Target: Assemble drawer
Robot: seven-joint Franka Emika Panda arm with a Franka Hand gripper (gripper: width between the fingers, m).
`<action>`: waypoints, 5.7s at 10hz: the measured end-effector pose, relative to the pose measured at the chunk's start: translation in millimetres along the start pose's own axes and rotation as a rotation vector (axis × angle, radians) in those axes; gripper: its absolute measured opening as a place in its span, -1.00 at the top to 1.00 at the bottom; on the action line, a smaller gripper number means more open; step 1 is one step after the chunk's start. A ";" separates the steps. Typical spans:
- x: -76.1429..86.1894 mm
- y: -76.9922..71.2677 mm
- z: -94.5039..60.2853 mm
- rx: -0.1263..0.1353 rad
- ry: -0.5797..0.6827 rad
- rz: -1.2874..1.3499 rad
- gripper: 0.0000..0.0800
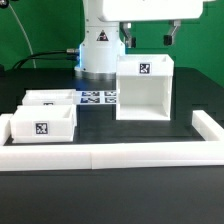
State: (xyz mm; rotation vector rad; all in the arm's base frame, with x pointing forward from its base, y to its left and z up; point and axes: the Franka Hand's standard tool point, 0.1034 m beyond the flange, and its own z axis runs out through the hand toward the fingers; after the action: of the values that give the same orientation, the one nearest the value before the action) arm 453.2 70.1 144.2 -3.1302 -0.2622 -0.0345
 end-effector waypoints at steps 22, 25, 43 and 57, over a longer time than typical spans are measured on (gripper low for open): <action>-37.6 -54.6 46.2 0.018 -0.053 0.256 0.91; -15.8 -37.4 45.8 0.036 -0.052 0.180 0.91; 125.4 -25.1 44.2 0.101 0.070 0.431 0.90; 145.0 -14.8 38.1 0.215 0.005 1.334 0.90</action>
Offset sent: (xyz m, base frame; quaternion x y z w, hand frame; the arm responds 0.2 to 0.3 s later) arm -0.0304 0.0367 -0.0183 0.0214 0.0086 0.1119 0.9935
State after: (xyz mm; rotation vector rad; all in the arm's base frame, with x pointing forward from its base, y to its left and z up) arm 594.5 108.8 109.3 -2.4418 1.6173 -0.0073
